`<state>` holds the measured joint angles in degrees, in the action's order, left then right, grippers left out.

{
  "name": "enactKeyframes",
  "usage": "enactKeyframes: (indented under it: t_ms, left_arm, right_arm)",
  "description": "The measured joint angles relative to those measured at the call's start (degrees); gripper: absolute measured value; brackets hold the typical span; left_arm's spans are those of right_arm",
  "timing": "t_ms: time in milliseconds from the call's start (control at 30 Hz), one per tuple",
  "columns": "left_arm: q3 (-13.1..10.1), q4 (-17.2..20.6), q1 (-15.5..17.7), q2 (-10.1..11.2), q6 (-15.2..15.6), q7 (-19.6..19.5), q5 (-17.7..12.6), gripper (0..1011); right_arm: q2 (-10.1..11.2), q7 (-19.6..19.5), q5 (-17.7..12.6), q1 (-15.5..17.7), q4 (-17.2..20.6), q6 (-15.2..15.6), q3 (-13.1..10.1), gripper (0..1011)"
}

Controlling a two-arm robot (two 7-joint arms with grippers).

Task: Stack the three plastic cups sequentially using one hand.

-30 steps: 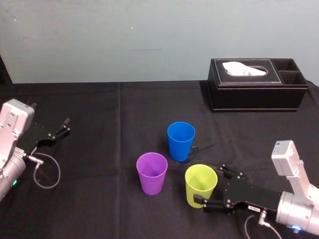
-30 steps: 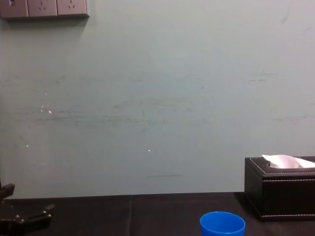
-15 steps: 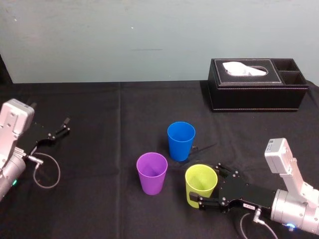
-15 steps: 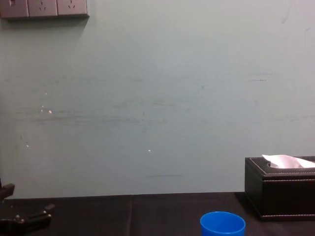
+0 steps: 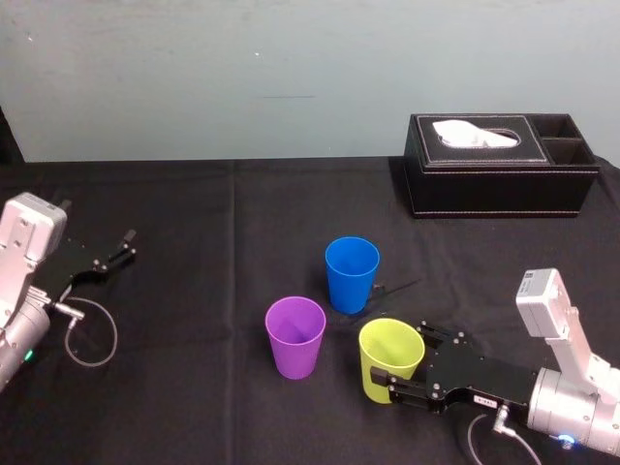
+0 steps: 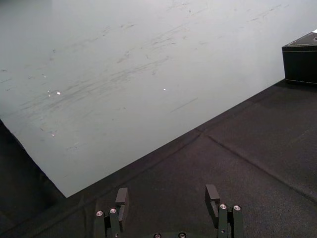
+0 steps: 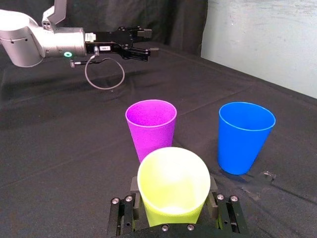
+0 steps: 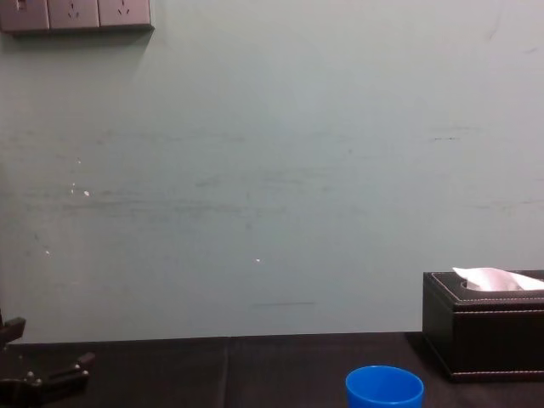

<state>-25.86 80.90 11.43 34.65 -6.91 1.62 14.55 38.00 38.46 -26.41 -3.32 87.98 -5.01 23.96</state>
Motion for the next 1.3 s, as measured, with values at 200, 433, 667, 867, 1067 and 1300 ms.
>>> enactKeyframes:
  t_ms: [200,433,667,867,1067,1300]
  left_arm:
    - [0.0,0.0,0.0,0.0,0.0,0.0,0.0,1011]
    - [0.0,0.0,0.0,0.0,0.0,0.0,0.0,1011]
    - [0.0,0.0,0.0,0.0,0.0,0.0,0.0,1011]
    - [0.0,0.0,0.0,0.0,0.0,0.0,0.0,1011]
    - [0.0,0.0,0.0,0.0,0.0,0.0,0.0,1011]
    - [0.0,0.0,0.0,0.0,0.0,0.0,0.0,1011]
  right_arm:
    - [0.0,0.0,0.0,0.0,0.0,0.0,0.0,741]
    - [0.4,-1.5,0.3,0.6,1.7,0.4,-0.8,736]
    - [1.4,-6.0,-0.7,2.3,7.1,3.4,-4.3,736]
    - [1.5,-8.6,-2.3,1.9,10.4,6.0,-7.1,736]
    - [0.6,-10.2,-2.3,-0.3,11.7,7.6,-7.8,736]
    - [-1.8,-11.8,-0.3,-4.2,11.1,9.2,-6.3,736]
